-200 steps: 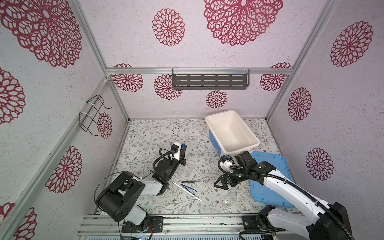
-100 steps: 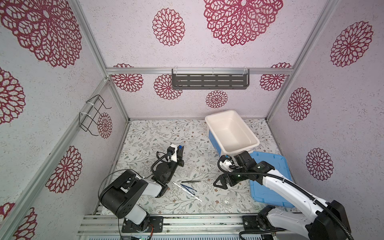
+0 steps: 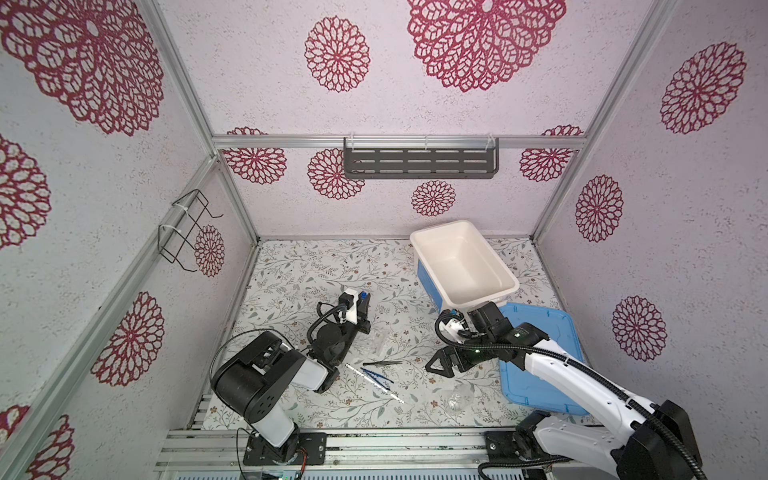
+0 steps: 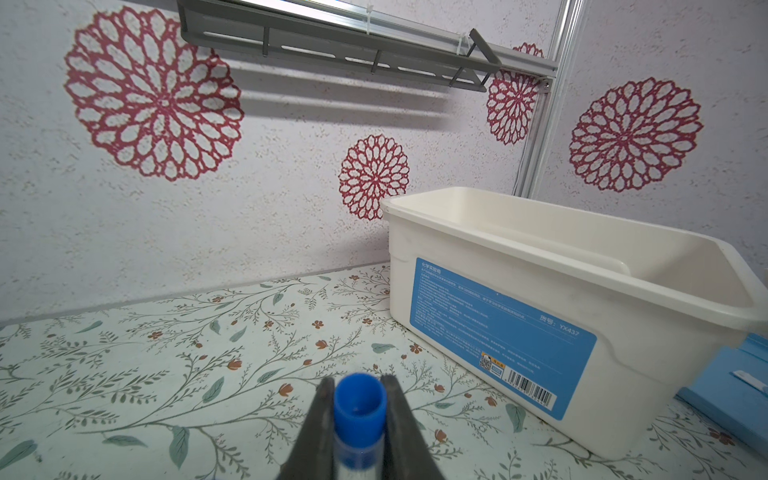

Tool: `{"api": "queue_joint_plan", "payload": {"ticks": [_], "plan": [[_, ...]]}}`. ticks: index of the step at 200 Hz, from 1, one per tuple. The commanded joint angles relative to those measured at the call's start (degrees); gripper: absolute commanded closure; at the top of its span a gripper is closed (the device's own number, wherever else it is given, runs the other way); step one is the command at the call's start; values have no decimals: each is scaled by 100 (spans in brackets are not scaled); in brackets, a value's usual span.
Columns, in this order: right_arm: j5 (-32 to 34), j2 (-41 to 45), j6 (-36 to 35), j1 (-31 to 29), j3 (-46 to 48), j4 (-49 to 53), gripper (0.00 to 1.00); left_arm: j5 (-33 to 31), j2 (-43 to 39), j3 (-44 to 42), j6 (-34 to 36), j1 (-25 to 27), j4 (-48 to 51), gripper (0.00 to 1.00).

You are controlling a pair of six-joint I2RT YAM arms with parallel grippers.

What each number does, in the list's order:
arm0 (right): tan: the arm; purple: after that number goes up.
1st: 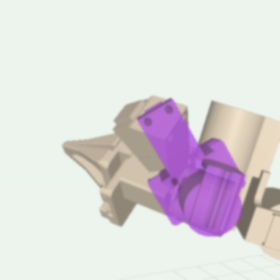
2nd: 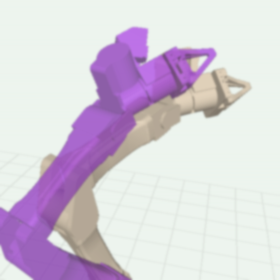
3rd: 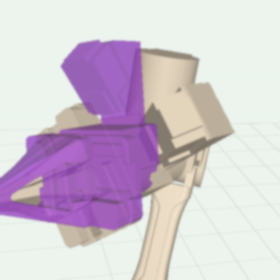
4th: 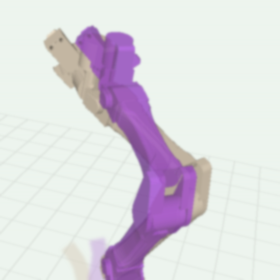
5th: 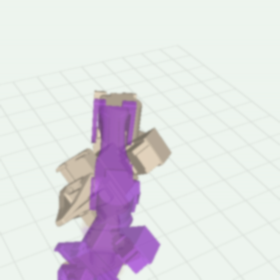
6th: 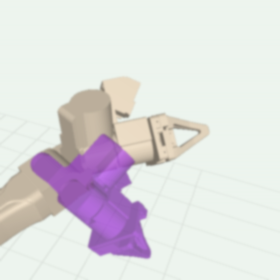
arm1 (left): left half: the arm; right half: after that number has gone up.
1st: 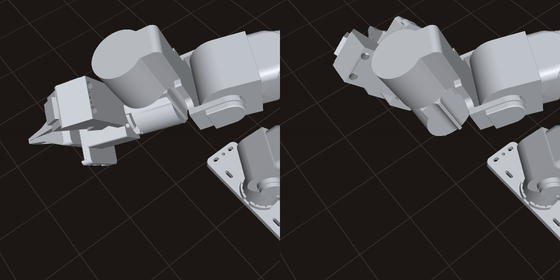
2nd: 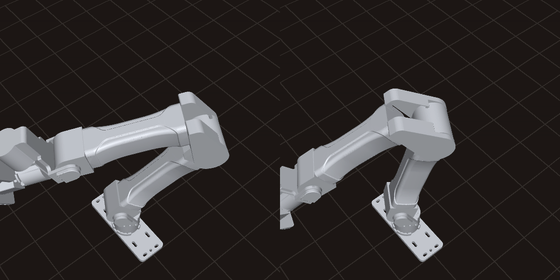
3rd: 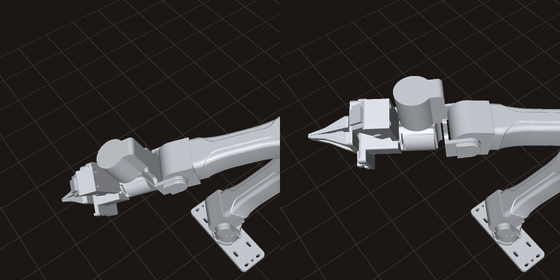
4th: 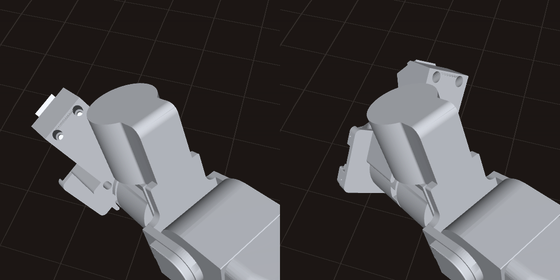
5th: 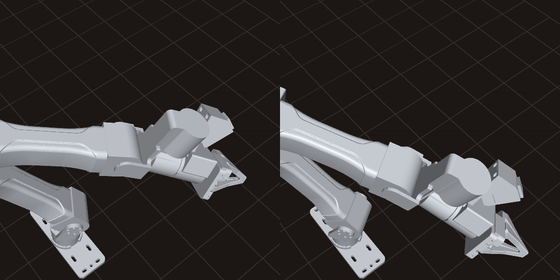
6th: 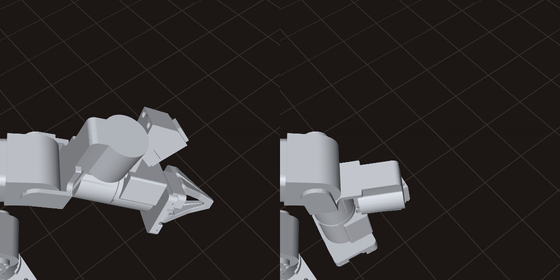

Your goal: Organize the chemistry lab equipment

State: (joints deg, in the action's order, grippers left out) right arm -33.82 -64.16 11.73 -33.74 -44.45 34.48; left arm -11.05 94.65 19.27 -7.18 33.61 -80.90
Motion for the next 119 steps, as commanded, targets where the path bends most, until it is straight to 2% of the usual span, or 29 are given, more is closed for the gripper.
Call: {"api": "queue_joint_plan", "payload": {"ticks": [1,64,119], "plan": [[-168,57,68,-10,-37,-38,1,58,80,72,-14,-4,-48,92],[-271,149,172,-10,144,-115,1,-79,168,150,215,-36,-50,92],[-282,129,312,-10,156,-223,1,-60,164,101,97,-82,-50,92]]}}
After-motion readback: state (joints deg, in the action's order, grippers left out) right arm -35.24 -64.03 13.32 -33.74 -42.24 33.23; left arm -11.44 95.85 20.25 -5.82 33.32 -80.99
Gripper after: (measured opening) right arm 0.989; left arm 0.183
